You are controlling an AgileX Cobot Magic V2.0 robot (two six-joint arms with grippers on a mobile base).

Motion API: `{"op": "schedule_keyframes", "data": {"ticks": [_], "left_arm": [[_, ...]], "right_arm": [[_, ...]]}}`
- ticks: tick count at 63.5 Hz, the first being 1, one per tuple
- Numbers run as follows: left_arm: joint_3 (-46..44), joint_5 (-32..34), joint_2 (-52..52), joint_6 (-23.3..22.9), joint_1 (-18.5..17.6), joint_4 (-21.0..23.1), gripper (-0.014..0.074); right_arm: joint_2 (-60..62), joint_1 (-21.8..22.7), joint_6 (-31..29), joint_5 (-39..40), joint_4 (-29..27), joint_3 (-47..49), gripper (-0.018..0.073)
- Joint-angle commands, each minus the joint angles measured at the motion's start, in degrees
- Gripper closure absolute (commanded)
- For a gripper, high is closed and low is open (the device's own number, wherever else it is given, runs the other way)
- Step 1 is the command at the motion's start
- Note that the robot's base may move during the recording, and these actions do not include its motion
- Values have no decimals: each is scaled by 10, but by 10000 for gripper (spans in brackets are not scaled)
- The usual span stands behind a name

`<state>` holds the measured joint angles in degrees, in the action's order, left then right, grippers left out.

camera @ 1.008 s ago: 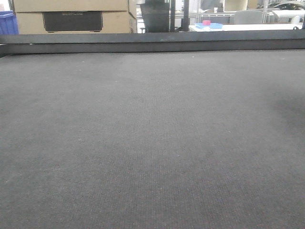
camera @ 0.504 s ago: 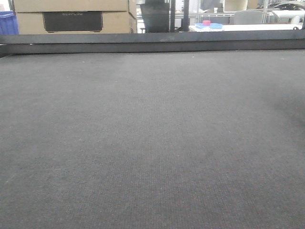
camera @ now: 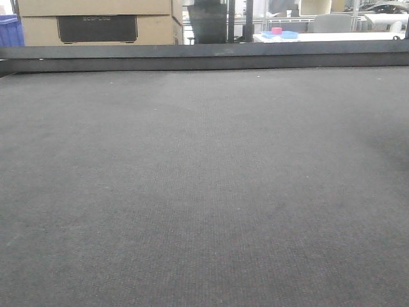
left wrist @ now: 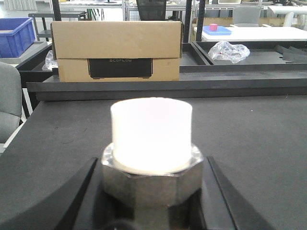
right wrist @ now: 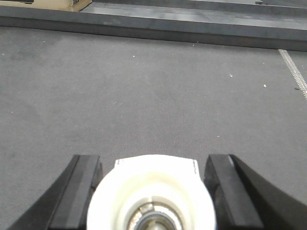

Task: Place valve from conveyor to right shelf box

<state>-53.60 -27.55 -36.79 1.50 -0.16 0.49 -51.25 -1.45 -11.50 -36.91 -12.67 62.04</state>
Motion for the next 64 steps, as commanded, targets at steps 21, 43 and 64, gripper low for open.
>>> {"op": "schedule_keyframes", "data": {"ticks": [21, 43, 64], "left_arm": [[-3, 33, 3, -3, -4, 2, 708], [-3, 33, 3, -3, -4, 2, 708], [-3, 33, 3, -3, -4, 2, 708]], "right_arm": [[6, 1, -4, 40, -2, 8, 712], [6, 1, -4, 40, -2, 8, 712], [6, 1, -4, 40, -2, 8, 712]]}}
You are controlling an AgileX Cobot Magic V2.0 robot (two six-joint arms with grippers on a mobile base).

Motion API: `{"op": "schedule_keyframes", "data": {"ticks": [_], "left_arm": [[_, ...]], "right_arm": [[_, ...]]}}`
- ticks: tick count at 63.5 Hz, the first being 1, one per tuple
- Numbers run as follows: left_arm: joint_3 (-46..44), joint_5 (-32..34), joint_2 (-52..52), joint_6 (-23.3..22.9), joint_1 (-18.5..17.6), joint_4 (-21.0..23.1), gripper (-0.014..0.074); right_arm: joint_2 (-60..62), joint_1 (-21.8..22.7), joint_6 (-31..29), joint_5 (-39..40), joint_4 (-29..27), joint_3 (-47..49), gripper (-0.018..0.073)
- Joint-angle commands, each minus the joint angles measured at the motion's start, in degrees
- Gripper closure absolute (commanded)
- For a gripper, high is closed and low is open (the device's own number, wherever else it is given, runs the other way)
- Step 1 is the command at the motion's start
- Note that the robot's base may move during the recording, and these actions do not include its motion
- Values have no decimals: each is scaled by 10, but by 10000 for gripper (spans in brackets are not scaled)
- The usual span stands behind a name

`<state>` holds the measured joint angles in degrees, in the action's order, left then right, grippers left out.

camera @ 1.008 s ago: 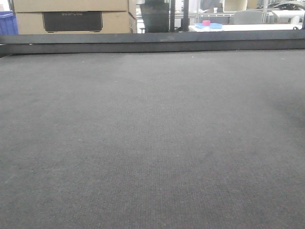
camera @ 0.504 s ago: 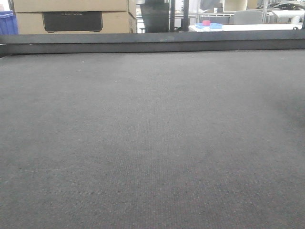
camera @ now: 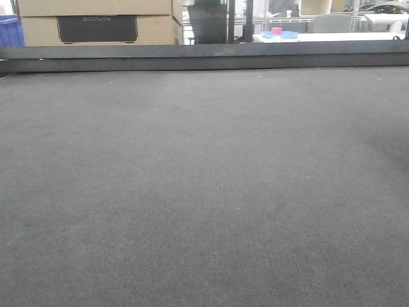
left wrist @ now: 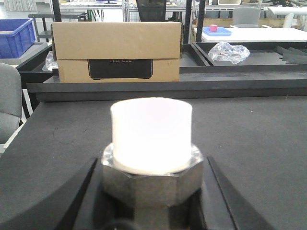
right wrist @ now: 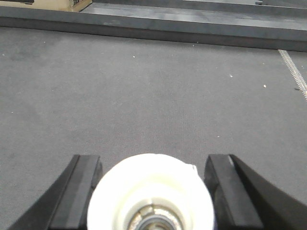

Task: Place valve from conveyor to right shelf box

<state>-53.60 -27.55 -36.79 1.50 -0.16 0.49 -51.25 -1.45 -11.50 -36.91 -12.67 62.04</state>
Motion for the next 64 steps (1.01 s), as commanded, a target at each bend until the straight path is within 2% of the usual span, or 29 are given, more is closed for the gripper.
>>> {"op": "schedule_keyframes", "data": {"ticks": [1, 64], "left_arm": [[-3, 33, 3, -3, -4, 2, 708], [-3, 33, 3, -3, -4, 2, 708]], "right_arm": [[6, 1, -4, 40, -2, 8, 712], [6, 1, -4, 46, -2, 8, 712]]}}
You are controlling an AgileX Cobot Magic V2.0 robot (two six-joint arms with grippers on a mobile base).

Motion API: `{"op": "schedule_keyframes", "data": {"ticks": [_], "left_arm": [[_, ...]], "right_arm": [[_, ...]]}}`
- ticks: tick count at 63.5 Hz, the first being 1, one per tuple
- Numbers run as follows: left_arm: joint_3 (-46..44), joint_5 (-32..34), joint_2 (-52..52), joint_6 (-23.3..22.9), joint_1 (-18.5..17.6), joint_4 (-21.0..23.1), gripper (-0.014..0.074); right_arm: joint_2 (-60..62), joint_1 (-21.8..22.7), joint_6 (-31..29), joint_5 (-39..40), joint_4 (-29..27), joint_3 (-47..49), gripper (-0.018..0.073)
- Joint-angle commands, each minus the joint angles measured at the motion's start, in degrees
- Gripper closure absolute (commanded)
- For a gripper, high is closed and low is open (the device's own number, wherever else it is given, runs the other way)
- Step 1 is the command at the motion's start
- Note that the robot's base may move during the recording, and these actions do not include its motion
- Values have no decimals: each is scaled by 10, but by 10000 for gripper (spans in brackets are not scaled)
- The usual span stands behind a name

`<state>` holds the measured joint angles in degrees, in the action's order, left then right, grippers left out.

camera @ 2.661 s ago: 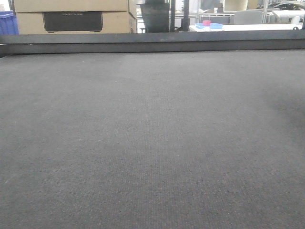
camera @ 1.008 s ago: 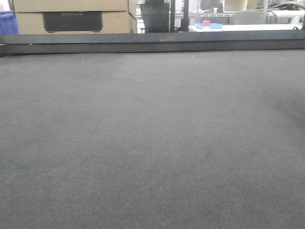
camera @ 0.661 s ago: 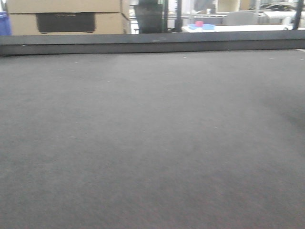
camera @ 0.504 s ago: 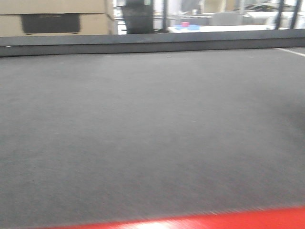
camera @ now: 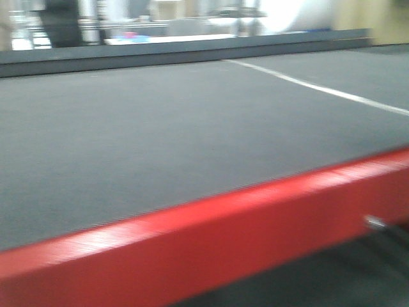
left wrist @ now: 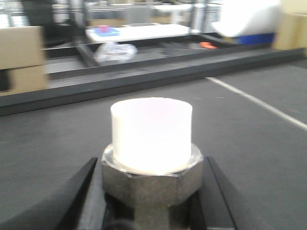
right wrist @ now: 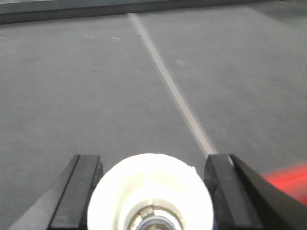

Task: Place valve from conveyor to right shelf box
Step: 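Drive away from the conveyor carrying the valves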

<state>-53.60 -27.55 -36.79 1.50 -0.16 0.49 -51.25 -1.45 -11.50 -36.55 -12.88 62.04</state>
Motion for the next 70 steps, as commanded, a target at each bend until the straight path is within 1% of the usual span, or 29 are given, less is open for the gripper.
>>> {"op": "schedule_keyframes", "data": {"ticks": [1, 70], "left_arm": [[-3, 33, 3, -3, -4, 2, 708], [-3, 33, 3, -3, -4, 2, 708]], "right_arm": [[6, 1, -4, 42, 0, 8, 712], [6, 1, -4, 42, 0, 8, 712]]}}
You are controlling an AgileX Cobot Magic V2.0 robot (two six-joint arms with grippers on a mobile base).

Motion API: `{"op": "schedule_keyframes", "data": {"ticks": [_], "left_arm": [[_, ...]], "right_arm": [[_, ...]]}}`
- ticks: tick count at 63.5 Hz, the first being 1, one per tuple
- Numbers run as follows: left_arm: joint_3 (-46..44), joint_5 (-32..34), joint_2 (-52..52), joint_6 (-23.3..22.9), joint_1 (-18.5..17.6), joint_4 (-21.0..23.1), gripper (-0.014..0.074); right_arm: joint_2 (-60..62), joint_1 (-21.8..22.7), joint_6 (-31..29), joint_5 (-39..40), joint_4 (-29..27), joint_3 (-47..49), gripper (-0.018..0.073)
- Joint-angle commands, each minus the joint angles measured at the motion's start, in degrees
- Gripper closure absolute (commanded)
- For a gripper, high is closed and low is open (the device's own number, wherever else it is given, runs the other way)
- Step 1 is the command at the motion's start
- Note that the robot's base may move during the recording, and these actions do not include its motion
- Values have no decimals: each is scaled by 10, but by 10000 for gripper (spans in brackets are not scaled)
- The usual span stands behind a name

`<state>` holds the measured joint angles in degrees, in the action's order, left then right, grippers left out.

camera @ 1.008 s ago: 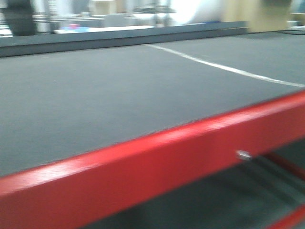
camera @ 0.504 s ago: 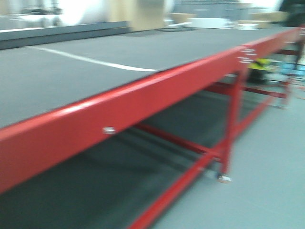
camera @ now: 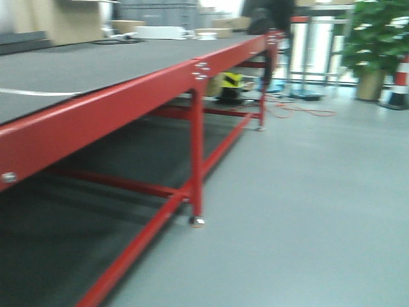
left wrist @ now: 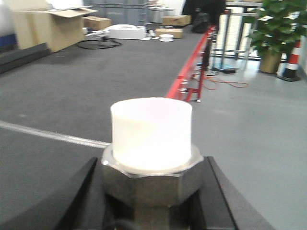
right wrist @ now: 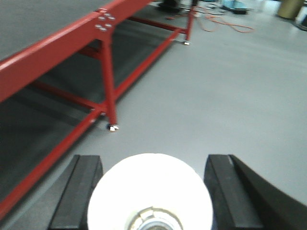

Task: Place valve from conveyor to right shelf box
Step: 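Drive away from the conveyor carrying the valves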

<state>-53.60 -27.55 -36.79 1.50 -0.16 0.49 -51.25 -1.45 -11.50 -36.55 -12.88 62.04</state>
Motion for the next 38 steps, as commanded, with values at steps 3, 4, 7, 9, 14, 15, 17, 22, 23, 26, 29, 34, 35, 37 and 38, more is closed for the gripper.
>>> {"op": "schedule_keyframes", "data": {"ticks": [3, 4, 7, 9, 14, 15, 17, 22, 23, 26, 29, 34, 35, 37, 38], "left_arm": [[-3, 33, 3, -3, -4, 2, 708], [-3, 33, 3, -3, -4, 2, 708], [-3, 33, 3, -3, -4, 2, 708], [-3, 33, 3, -3, -4, 2, 708], [-3, 33, 3, -3, -4, 2, 708], [-3, 33, 3, -3, -4, 2, 708], [-3, 33, 3, -3, -4, 2, 708], [-3, 33, 3, -3, -4, 2, 708], [-3, 33, 3, -3, -4, 2, 708], [-3, 33, 3, -3, -4, 2, 708], [-3, 33, 3, -3, -4, 2, 708], [-3, 33, 3, -3, -4, 2, 708], [-3, 33, 3, -3, -4, 2, 708], [-3, 33, 3, -3, -4, 2, 708], [-3, 33, 3, -3, -4, 2, 708]], "right_arm": [[6, 1, -4, 42, 0, 8, 712], [6, 1, -4, 42, 0, 8, 712], [6, 1, -4, 42, 0, 8, 712], [6, 1, -4, 42, 0, 8, 712], [6, 1, -4, 42, 0, 8, 712], [6, 1, -4, 42, 0, 8, 712], [6, 1, -4, 42, 0, 8, 712], [6, 1, -4, 42, 0, 8, 712], [6, 1, -4, 42, 0, 8, 712], [6, 1, -4, 42, 0, 8, 712], [6, 1, -4, 42, 0, 8, 712], [6, 1, -4, 42, 0, 8, 712], [6, 1, -4, 42, 0, 8, 712], [6, 1, -4, 42, 0, 8, 712], [6, 1, -4, 42, 0, 8, 712]]}}
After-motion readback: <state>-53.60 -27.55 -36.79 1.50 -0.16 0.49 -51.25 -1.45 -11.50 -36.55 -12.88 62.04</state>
